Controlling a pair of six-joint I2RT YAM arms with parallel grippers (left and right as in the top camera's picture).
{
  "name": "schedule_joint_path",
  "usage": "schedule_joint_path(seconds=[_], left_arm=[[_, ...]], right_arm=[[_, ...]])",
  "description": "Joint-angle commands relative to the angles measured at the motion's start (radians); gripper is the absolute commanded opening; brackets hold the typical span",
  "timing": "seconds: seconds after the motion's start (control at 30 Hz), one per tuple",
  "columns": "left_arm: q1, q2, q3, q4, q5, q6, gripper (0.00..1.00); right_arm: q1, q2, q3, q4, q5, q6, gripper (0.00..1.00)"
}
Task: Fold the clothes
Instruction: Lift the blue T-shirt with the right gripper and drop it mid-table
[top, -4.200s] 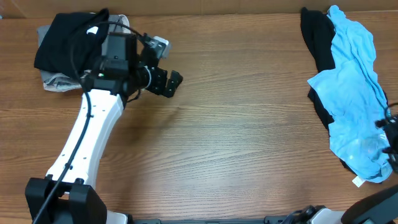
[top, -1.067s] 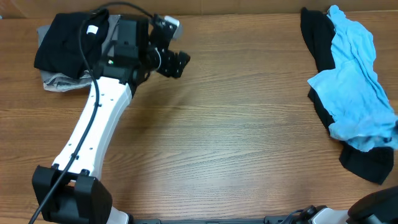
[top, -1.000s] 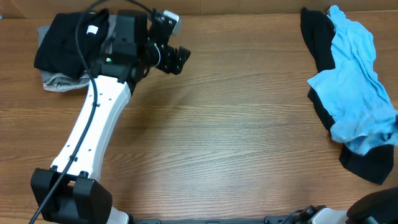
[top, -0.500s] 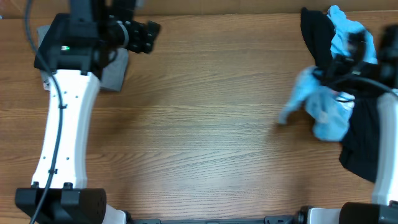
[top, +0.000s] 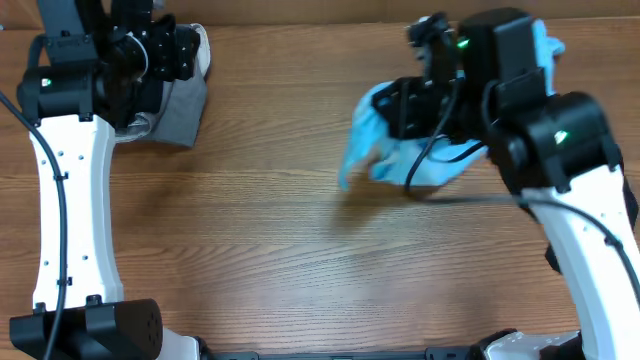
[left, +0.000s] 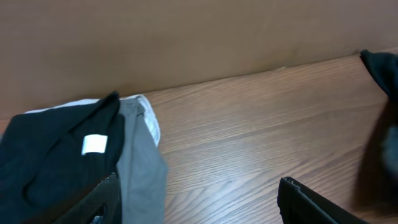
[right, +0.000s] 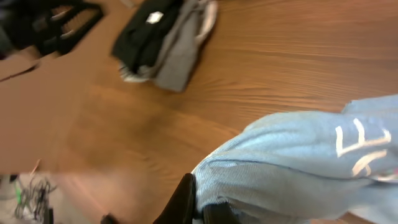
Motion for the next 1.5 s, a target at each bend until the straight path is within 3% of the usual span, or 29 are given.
schedule_joint_path(seconds=[0.0,0.4,0.67,0.83,1.03,1.3,1.47], left_arm=[[0.014,-0.053,0.028,0.0,-0.003,-0.014,0.84],[0.034,-0.147,0.028,-0.009,-0.003,-0.014,0.86],[0.044,-0.231,0.028,-0.027,-0.003,-0.014,0.87],[0.043,-0.245,0.028,-0.065,0.018,-0.015,0.87],[0.002,-0.211,0.026,-0.154,0.043,0.013,0.87],[-0.183,-0.099,0.026,-0.306,0.06,0.209,0.82],[-0.278,-0.012,0.026,-0.33,0.058,0.23,0.79]], right_arm=[[0.097,-0.036,0.045,0.016,0.059,0.053,0.04],[0.357,-0.032,0.045,0.056,0.139,0.136,0.04],[0.429,-0.029,0.042,-0.065,0.392,0.218,0.04],[0.357,-0.008,0.02,-0.093,0.523,0.222,0.04],[0.173,0.085,0.002,-0.063,0.515,0.202,0.04],[-0.007,0.256,0.002,0.068,0.29,0.153,0.04],[-0.063,0.364,0.002,0.138,0.177,0.149,0.1]])
